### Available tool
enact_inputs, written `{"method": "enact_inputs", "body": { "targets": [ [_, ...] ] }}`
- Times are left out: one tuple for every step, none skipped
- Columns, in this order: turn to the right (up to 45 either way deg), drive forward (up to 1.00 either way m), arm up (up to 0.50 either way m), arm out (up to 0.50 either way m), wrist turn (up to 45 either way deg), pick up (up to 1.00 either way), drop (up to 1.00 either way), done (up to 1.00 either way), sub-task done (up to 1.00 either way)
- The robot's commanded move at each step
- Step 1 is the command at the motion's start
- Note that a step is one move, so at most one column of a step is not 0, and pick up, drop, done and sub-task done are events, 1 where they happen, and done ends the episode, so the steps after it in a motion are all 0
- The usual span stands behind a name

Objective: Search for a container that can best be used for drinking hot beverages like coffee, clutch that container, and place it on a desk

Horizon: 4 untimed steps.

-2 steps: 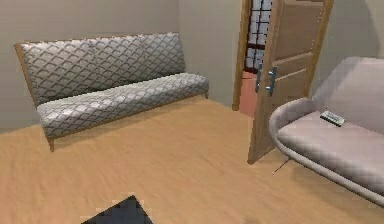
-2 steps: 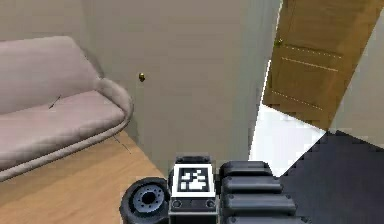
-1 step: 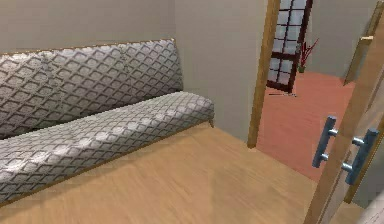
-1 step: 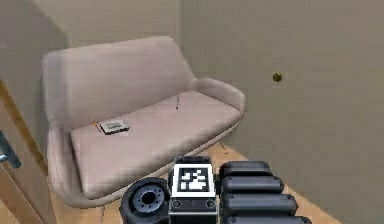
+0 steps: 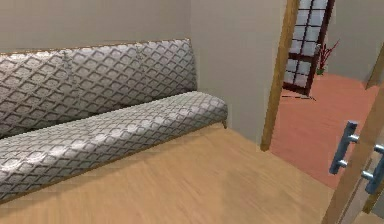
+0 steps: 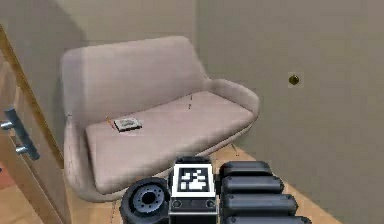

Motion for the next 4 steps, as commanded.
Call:
{"method": "enact_inputs", "body": {
  "targets": [
    [0.0, 0.4, 0.0, 0.0, 0.0, 0.0, 0.0, 0.0, 0.0],
    [9.0, 0.0, 0.0, 0.0, 0.0, 0.0, 0.0, 0.0, 0.0],
    [0.0, 0.85, 0.0, 0.0, 0.0, 0.0, 0.0, 0.0, 0.0],
    [45.0, 0.0, 0.0, 0.0, 0.0, 0.0, 0.0, 0.0, 0.0]
  ]
}}
